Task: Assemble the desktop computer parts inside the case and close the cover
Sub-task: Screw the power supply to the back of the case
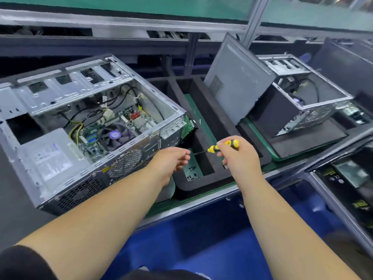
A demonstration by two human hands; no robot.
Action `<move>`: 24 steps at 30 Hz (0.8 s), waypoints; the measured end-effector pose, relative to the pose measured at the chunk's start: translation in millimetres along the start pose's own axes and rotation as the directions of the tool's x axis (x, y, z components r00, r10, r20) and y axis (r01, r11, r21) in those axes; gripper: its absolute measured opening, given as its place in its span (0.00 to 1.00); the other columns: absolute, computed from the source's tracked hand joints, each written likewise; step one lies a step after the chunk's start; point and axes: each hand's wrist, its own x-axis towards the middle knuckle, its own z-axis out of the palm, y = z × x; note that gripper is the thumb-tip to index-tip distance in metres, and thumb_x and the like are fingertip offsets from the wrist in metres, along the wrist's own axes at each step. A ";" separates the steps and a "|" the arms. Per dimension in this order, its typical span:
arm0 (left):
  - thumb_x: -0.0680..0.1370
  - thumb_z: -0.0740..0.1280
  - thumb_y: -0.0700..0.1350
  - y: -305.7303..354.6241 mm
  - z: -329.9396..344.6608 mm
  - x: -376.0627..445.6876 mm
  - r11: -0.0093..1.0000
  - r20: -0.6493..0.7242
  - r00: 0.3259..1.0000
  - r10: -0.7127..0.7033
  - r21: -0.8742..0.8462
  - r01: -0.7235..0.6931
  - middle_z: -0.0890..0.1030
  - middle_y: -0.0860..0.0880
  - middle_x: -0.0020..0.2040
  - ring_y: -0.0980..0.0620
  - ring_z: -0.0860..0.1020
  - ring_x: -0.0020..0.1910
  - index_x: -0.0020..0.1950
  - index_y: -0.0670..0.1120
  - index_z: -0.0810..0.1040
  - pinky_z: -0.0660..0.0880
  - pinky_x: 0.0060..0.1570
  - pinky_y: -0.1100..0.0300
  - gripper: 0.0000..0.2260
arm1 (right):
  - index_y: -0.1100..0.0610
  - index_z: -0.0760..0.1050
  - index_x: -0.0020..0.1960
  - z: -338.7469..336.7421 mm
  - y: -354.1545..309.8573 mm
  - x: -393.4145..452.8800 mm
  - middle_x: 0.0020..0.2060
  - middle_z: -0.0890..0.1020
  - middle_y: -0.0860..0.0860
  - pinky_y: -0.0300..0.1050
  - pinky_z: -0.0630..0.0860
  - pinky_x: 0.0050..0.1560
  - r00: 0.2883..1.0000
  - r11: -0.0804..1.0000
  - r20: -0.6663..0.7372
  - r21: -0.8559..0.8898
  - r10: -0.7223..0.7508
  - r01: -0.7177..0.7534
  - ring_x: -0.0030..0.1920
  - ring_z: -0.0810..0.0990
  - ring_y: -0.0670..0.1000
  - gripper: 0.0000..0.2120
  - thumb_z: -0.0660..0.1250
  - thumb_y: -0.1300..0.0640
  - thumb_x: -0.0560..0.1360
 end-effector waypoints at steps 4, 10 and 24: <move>0.80 0.61 0.38 -4.0 4.5 19.0 0.999 -0.061 0.998 -0.031 0.014 0.032 0.82 0.48 0.41 0.55 0.78 0.37 0.48 0.43 0.81 0.73 0.39 0.64 0.09 | 0.45 0.78 0.40 6.0 16.3 25.9 0.34 0.84 0.44 0.57 0.80 0.48 0.998 0.997 0.060 -0.081 -0.011 0.016 0.39 0.81 0.49 0.06 0.66 0.46 0.74; 0.81 0.60 0.38 -10.9 14.1 40.5 0.998 -0.199 0.978 -0.070 -0.010 0.069 0.81 0.48 0.43 0.55 0.77 0.37 0.48 0.44 0.80 0.73 0.40 0.64 0.10 | 0.49 0.76 0.41 13.1 45.6 69.8 0.37 0.82 0.49 0.52 0.78 0.44 0.974 0.981 0.226 -0.184 -0.025 0.068 0.41 0.79 0.53 0.09 0.66 0.44 0.75; 0.80 0.61 0.38 -22.7 32.7 40.8 0.988 -0.422 0.898 -0.122 -0.138 0.069 0.81 0.48 0.43 0.54 0.77 0.39 0.49 0.43 0.80 0.75 0.42 0.62 0.09 | 0.51 0.75 0.46 42.7 73.5 120.0 0.38 0.79 0.49 0.50 0.77 0.42 0.817 0.822 0.565 -0.408 -0.114 0.397 0.42 0.79 0.54 0.11 0.66 0.43 0.78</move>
